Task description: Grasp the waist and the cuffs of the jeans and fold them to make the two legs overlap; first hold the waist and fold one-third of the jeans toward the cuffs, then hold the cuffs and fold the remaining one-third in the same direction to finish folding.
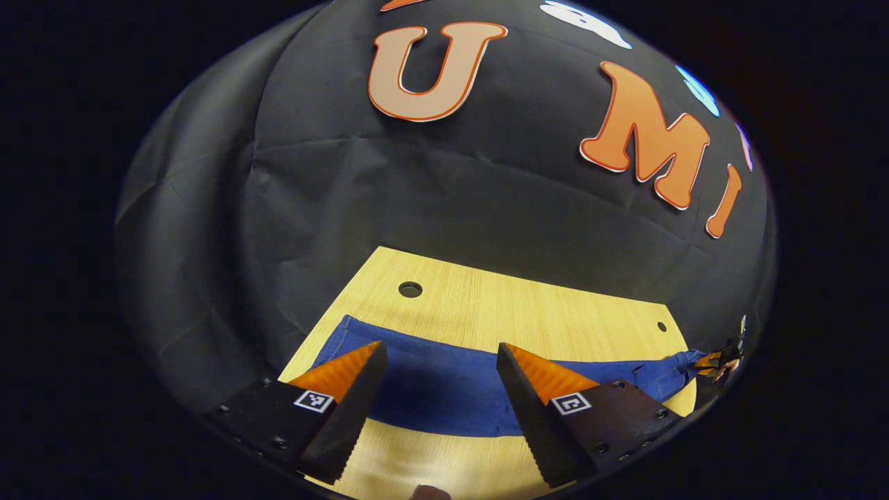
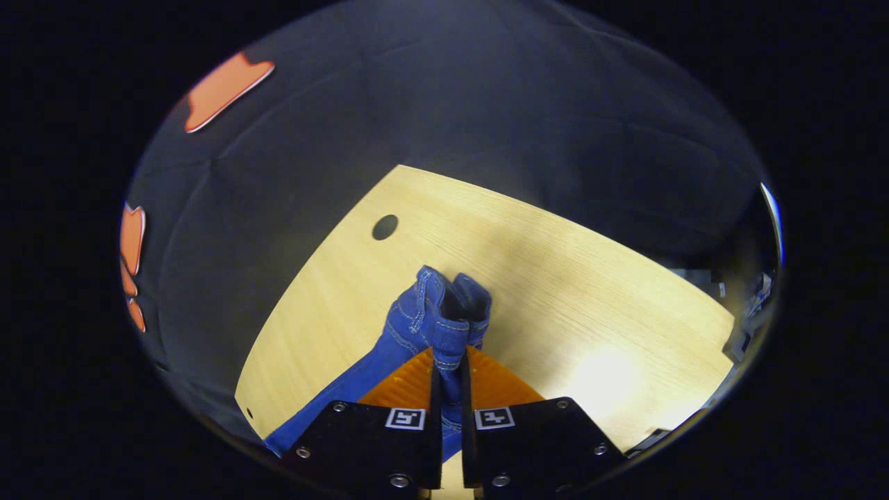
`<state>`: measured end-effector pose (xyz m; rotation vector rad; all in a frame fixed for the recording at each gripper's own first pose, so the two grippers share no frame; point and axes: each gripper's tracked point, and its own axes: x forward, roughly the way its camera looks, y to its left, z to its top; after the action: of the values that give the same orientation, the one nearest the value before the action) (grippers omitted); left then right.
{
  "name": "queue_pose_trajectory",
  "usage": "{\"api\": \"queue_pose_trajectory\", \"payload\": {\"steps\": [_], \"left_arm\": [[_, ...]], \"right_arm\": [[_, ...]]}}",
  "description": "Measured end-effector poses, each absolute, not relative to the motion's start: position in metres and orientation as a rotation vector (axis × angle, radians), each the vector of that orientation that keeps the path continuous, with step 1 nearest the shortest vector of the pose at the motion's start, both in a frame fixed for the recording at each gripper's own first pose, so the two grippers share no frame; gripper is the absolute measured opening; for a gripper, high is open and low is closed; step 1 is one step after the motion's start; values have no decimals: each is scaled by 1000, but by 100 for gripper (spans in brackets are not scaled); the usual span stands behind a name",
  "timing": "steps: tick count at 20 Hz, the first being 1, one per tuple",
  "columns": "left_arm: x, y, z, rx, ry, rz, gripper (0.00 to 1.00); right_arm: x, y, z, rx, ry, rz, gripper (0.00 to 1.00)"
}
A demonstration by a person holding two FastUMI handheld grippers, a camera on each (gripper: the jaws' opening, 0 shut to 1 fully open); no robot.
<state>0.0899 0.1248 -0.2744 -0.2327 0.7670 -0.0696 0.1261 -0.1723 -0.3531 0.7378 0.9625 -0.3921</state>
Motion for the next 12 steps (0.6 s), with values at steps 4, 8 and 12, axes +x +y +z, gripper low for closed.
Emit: {"api": "queue_pose_trajectory", "payload": {"steps": [4,8,12], "left_arm": [[83,125,-273,-244,749,-88,98],[73,133,-274,-230,737,-87,98],[61,145,-284,-215,736,-84,97]], "right_arm": [[133,-145,-310,660,903,-313,12],[144,-97,-262,563,851,-202,12],[154,-47,-248,464,827,-91,12]]}}
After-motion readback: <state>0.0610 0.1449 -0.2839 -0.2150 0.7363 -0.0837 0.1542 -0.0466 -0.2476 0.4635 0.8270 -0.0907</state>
